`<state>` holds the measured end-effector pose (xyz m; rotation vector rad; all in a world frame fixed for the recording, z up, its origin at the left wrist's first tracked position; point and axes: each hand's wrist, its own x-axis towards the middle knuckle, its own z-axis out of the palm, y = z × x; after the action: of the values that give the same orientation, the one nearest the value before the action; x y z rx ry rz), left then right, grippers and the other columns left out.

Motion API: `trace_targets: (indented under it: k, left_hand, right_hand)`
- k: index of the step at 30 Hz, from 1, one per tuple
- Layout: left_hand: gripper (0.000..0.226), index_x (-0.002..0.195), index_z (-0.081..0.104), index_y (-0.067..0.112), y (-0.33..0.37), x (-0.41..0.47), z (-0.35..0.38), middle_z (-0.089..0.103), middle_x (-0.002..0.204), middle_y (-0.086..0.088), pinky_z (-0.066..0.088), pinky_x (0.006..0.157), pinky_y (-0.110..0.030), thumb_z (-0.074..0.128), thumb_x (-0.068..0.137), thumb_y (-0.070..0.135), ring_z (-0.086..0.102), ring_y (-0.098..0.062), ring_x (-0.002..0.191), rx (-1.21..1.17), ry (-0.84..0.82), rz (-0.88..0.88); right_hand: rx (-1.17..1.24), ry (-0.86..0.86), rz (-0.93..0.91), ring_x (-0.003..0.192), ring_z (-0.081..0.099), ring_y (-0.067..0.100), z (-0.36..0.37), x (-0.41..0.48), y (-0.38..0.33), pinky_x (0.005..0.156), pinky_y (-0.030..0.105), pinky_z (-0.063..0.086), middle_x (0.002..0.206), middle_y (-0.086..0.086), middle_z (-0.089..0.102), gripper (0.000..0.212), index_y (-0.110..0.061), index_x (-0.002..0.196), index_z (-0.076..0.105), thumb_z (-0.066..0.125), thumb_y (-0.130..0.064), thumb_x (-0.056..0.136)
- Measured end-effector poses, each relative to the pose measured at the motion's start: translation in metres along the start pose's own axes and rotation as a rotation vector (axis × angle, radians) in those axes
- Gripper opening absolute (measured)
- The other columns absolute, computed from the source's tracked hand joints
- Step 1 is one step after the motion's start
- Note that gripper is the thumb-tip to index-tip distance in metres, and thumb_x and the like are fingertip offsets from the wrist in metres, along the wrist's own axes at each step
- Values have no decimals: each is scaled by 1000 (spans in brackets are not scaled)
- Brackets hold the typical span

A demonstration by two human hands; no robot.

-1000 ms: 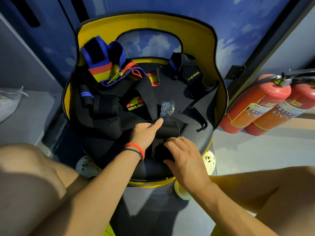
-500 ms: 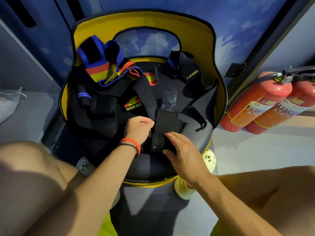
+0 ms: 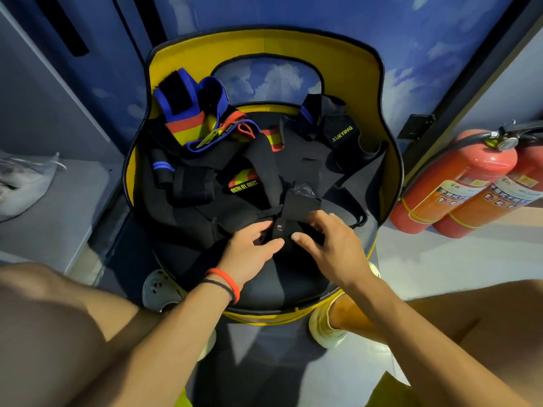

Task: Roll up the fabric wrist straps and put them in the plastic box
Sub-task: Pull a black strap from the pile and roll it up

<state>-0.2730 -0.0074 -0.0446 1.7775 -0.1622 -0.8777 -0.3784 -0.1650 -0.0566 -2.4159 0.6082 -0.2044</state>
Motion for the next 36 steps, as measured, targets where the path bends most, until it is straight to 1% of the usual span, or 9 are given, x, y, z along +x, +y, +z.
trace_targets:
  k: [3, 5, 10, 13, 18, 21, 26, 30, 36]
  left_hand:
    - [35, 109, 65, 40, 1, -7, -4, 65, 107, 8, 55, 99, -41, 73, 90, 11, 57, 2, 91, 45, -50, -10]
    - [39, 98, 60, 45, 3, -14, -6, 57, 95, 17, 54, 99, -38, 73, 89, 9, 51, 9, 87, 95, -125, -13]
    - [29, 102, 58, 45, 8, -19, -9, 57, 98, 24, 56, 94, -35, 71, 93, 21, 55, 8, 90, 176, -204, -52]
    - [20, 113, 62, 39, 11, -15, -6, 61, 107, 23, 54, 100, -39, 68, 94, 38, 60, -1, 101, 264, -162, -50]
    - [61, 141, 55, 19, 14, -5, 2, 59, 122, 7, 50, 104, -41, 66, 91, 52, 61, -18, 112, 249, -41, -104]
    - [35, 103, 69, 17, 17, 2, 2, 62, 101, -1, 58, 93, -42, 68, 90, 49, 61, -16, 91, 228, -60, -125]
    - [51, 80, 67, 9, 15, 11, 5, 66, 81, -7, 61, 85, -47, 64, 86, 60, 68, -24, 90, 250, 14, -94]
    - [56, 85, 72, 23, 7, 11, 5, 73, 86, 3, 59, 85, -48, 56, 70, 75, 70, -18, 90, 256, 26, -58]
    - [12, 87, 61, 34, 9, -1, 10, 62, 102, 12, 54, 99, -38, 71, 91, 37, 59, -6, 91, -146, -12, -175]
  right_hand:
    - [-1, -20, -31, 89, 58, 17, 2, -8, 4, 76, 39, 51, 97, -6, 61, 51, -31, 110, 56, 50, -75, 85]
    - [31, -51, -35, 87, 60, 18, 4, -12, 6, 75, 40, 52, 96, -7, 63, 50, -33, 106, 55, 51, -78, 83]
    - [181, -163, 29, 86, 63, 13, -1, -10, 8, 77, 38, 55, 93, -11, 68, 35, -30, 104, 63, 61, -62, 90]
    - [16, -74, -46, 90, 61, 17, 5, -12, 7, 76, 40, 55, 100, -7, 64, 44, -31, 110, 67, 43, -65, 96]
    - [-206, 188, -186, 91, 56, 26, 15, -26, -7, 74, 42, 53, 105, 3, 57, 35, -17, 118, 68, 45, -37, 103]
    - [-217, 229, -217, 93, 60, 28, 14, -31, -7, 78, 44, 55, 110, 4, 64, 30, -14, 119, 67, 56, -32, 98]
    - [-312, 97, -241, 124, 50, 23, 16, -35, -3, 102, 35, 47, 138, 1, 55, 76, -18, 144, 52, 81, -41, 78]
    - [-255, 47, -258, 124, 46, 24, 16, -22, 2, 103, 36, 47, 139, 0, 51, 80, -20, 146, 49, 86, -33, 75]
    - [-132, -101, -176, 119, 52, 18, 1, 4, 10, 93, 23, 42, 131, -6, 56, 79, -24, 146, 52, 84, -46, 77]
